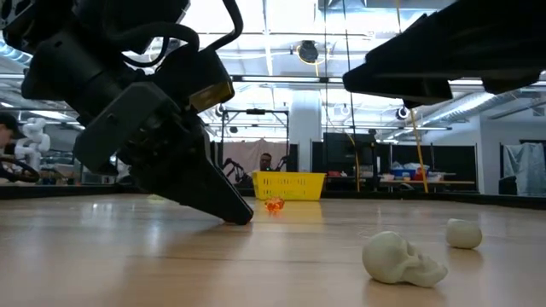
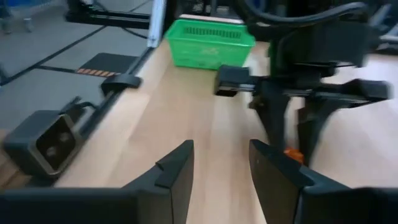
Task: Sort Halloween decoration
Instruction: Put the orange pumpkin toy into the black bin
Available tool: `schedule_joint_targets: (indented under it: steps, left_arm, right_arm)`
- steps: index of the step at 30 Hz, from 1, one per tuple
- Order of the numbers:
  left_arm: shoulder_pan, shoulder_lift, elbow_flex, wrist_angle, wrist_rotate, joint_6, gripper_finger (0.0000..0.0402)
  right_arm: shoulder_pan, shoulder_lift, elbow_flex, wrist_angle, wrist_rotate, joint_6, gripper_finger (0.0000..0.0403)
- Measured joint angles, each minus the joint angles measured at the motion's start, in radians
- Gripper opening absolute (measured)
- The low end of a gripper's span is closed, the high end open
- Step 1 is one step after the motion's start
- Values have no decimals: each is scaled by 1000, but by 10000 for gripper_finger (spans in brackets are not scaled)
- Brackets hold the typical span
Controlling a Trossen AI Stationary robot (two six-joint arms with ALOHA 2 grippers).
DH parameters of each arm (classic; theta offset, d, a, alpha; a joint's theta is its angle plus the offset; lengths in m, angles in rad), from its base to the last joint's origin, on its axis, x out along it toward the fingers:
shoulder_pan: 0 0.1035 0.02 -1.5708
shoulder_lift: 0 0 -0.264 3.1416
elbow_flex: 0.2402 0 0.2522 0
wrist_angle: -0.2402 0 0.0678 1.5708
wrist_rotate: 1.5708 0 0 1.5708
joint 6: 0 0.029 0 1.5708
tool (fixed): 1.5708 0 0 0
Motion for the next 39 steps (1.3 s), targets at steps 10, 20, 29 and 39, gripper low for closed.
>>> schedule_joint_targets:
  steps: [10,20,29,39]
  left_arm:
    - [-3,-16,-3,4,11,3,77]
    - [-35,-92,-6,72,27,24,84]
    - [-53,-137,-4,230,114,51,85]
    - [-48,-137,-4,292,162,50,85]
  right_arm:
    - [-4,0,0,6,94,-246,139]
    - [-18,0,0,-51,84,-463,139]
    - [-18,0,109,-138,36,-696,145]
    - [-34,0,223,-331,60,-759,160]
